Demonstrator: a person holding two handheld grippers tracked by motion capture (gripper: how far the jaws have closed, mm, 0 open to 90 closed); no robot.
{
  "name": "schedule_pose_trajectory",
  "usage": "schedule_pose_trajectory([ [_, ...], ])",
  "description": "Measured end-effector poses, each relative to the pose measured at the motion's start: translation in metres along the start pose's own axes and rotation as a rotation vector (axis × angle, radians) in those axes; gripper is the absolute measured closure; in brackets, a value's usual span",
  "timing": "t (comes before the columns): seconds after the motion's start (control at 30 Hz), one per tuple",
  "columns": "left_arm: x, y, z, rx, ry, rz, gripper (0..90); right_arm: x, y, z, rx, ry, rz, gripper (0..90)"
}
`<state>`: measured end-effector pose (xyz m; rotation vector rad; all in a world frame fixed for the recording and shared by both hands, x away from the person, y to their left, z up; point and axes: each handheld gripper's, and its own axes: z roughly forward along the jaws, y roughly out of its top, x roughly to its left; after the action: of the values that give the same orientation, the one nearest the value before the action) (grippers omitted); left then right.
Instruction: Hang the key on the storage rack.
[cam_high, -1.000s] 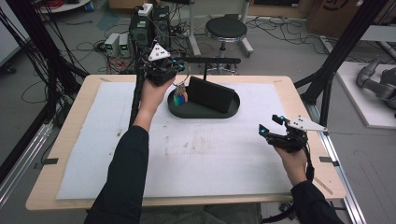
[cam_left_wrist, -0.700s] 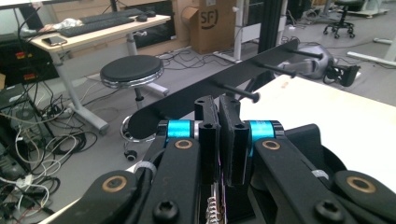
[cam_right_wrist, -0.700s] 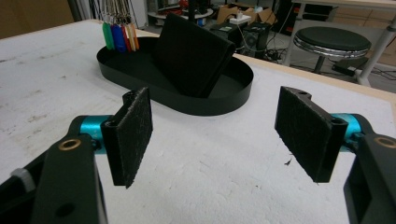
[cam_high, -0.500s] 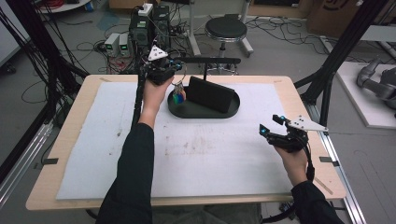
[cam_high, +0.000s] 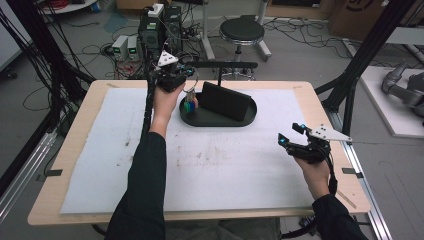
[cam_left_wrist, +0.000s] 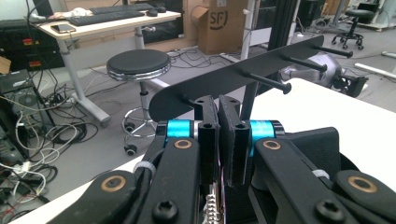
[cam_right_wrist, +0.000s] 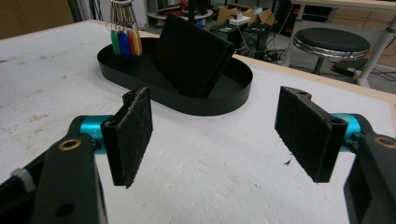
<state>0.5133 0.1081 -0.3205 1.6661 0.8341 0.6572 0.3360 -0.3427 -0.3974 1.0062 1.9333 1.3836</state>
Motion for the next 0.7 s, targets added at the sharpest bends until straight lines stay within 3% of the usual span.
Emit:
schedule_pose_trajectory([
  [0.1, -0.001, 0.0, -0.001, -0.011, 0.018, -0.003, 80.9, 0.0, 0.0, -0.001, -0.001, -0.001, -0.001, 28.0],
  [0.27, 0.0, 0.0, -0.006, 0.004, 0.054, 0.026, 72.2, 0.0, 0.0, -0.001, 0.0, -0.004, -0.001, 28.0],
  [0.43, -0.007, -0.001, -0.018, 0.006, 0.075, 0.065, 55.4, 0.0, 0.0, -0.001, 0.005, -0.007, -0.001, 28.0],
  [0.7, -0.023, -0.006, -0.061, -0.061, -0.011, 0.071, 41.3, -0.004, -0.001, -0.002, 0.01, -0.021, 0.012, 27.9],
])
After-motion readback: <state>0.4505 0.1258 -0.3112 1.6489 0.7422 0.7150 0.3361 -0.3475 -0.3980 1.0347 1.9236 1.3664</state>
